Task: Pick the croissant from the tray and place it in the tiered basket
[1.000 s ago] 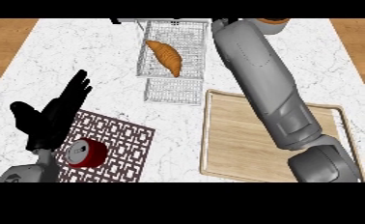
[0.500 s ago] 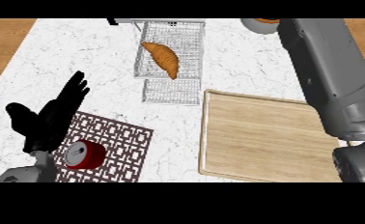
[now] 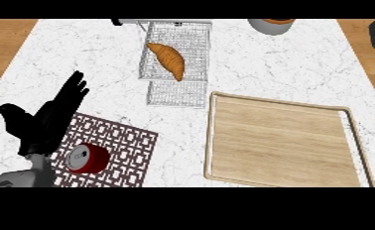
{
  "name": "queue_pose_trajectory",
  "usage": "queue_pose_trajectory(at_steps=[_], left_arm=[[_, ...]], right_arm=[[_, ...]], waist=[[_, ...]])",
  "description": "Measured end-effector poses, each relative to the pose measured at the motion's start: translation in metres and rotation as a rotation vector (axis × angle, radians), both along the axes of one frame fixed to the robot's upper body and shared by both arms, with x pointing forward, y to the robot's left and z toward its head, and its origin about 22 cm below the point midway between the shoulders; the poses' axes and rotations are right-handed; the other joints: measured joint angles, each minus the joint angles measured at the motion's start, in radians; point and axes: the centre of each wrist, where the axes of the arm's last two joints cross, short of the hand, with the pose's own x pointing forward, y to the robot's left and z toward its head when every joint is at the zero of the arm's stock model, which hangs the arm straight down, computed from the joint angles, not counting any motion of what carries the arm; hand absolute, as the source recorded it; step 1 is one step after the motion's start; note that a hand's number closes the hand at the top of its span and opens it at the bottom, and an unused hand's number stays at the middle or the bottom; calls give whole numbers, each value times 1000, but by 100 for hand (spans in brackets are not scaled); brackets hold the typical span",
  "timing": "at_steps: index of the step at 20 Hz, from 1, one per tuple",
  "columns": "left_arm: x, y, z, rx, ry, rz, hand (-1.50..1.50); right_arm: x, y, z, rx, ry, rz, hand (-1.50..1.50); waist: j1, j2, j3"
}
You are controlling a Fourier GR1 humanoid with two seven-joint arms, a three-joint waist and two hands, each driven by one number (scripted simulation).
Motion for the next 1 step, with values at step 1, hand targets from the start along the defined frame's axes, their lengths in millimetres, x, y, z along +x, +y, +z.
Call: queue_pose_trajectory(at_steps=[1], left_arm=[[-1,-2,-1,1,-1,-4,0]], right_arm=[[-3,-12,-1,-6,-3,0,-150]], waist=[[0,0,0]])
